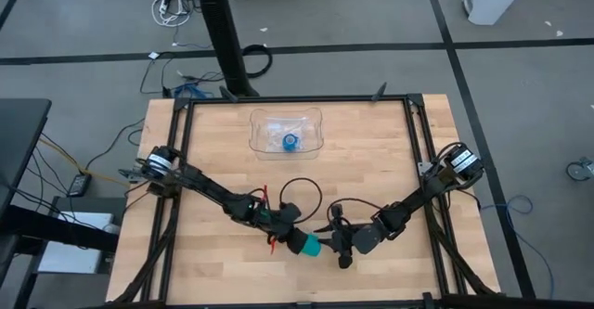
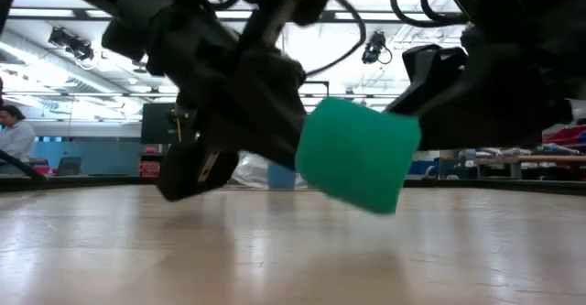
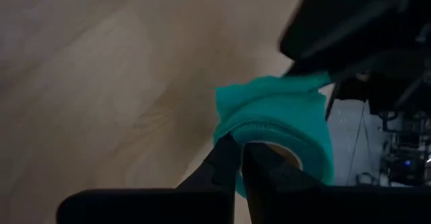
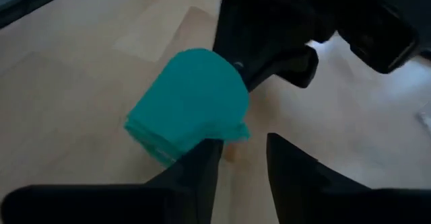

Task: Roll bandage
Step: Roll the green bandage

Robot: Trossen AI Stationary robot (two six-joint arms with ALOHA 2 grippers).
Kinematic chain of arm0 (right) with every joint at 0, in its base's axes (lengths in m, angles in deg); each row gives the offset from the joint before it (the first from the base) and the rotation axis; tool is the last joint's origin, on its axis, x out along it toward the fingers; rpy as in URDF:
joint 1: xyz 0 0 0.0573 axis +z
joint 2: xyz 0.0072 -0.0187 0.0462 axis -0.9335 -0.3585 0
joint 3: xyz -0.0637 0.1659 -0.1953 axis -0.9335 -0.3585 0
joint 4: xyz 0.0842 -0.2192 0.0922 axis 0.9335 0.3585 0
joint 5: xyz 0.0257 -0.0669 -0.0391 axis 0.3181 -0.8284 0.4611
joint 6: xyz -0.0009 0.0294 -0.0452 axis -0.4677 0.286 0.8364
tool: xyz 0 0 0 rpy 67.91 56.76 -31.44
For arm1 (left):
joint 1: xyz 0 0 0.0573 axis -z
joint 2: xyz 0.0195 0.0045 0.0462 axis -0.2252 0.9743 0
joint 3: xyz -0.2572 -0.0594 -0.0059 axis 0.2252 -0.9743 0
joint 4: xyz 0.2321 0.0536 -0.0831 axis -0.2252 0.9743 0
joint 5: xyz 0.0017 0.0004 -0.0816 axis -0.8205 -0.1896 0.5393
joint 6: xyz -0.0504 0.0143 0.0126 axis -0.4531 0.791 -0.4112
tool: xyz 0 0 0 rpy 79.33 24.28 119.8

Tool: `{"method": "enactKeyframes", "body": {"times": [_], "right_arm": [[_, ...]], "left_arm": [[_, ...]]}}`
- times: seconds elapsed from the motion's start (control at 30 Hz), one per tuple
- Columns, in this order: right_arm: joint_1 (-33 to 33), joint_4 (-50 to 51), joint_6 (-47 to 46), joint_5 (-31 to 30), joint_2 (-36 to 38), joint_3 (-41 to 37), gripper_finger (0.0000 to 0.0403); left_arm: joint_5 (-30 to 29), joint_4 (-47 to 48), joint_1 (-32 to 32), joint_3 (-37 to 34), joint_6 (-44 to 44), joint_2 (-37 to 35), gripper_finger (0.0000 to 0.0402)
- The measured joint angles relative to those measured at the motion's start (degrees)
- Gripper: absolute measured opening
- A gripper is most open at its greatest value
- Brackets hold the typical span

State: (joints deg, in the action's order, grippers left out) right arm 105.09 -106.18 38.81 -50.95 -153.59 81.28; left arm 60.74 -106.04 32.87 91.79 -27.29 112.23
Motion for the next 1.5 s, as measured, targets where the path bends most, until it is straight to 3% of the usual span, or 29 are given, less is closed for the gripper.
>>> {"method": "enactKeyframes", "body": {"times": [0.33, 0.57, 1.13, 1.5], "right_arm": [[1.7, 2.8, -0.6, 0.2, 0.1, 0.1, 0.0122], [4.7, 3.1, 6.6, -5.5, 0.2, 0.1, 0.0116], [6.2, 4.2, 10.0, -8.3, 0.2, 0.1, 0.0115], [7.8, 2.4, 10.4, -13.7, 0.2, 0.0, 0.0114]], "left_arm": [[4.5, -2.2, -0.5, 0.0, -10.8, 2.7, 0.0019], [7.0, -3.2, -0.8, 0.0, -14.5, 2.8, 0.0019], [11.5, -11.4, -1.0, -0.2, -15.7, 3.2, 0.0019], [9.8, -12.6, -2.5, -0.1, -15.1, 3.1, 0.0019]]}}
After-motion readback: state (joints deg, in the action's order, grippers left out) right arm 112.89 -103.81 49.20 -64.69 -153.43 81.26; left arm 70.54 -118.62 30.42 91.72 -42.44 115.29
